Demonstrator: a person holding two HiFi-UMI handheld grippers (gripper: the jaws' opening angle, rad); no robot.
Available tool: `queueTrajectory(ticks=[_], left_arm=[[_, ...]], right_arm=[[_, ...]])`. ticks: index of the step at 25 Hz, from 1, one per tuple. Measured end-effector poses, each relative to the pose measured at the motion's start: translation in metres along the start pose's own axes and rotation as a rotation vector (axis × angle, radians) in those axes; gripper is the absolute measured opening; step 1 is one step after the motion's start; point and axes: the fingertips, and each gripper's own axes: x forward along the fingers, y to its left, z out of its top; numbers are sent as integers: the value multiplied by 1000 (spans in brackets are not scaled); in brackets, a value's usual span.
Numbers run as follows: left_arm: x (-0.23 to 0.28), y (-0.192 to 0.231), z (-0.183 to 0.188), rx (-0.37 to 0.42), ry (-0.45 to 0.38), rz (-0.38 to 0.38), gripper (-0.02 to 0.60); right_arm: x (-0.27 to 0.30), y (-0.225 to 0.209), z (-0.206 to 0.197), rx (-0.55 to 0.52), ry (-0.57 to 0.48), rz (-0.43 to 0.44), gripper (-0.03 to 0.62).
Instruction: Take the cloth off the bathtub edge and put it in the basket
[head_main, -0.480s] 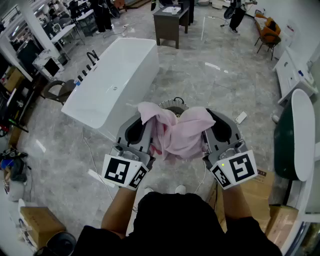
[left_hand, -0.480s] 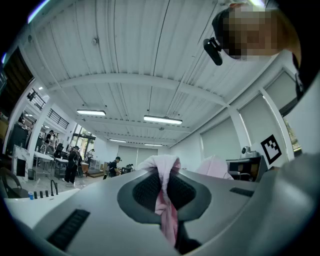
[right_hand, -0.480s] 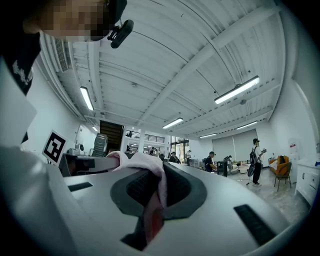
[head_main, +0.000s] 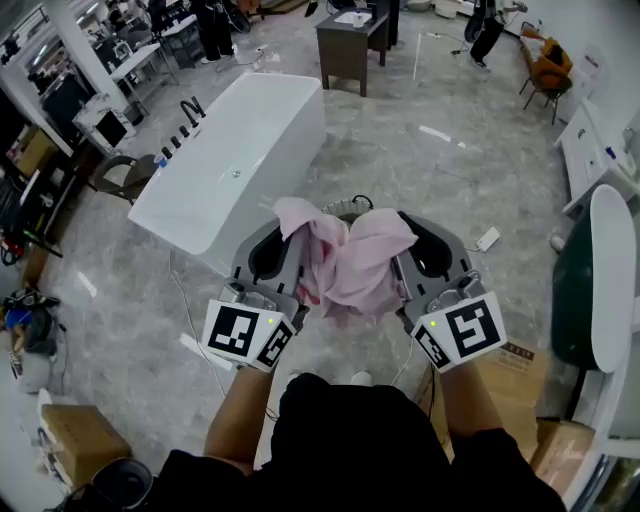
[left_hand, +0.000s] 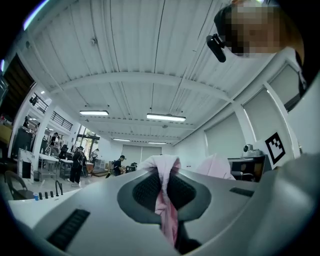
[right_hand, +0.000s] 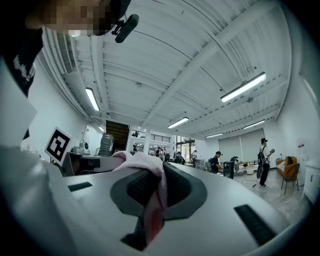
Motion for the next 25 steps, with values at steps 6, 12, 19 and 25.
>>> queueTrajectory(ticks=[6,12,19,25], left_arm=[[11,-4,1,9,-2,8,25],[34,15,4,4,-12,3,25],[74,22,20,67,-52,-80,25],[115,49,21,53,-87,-135,25]], right_arm=[[0,-15,-2,49,-16,3,46],[24,-27,2,73,-20,2,46],[66,-44,25,55,-53,-29,46],[108,-67,33,37,-58,-58,46]])
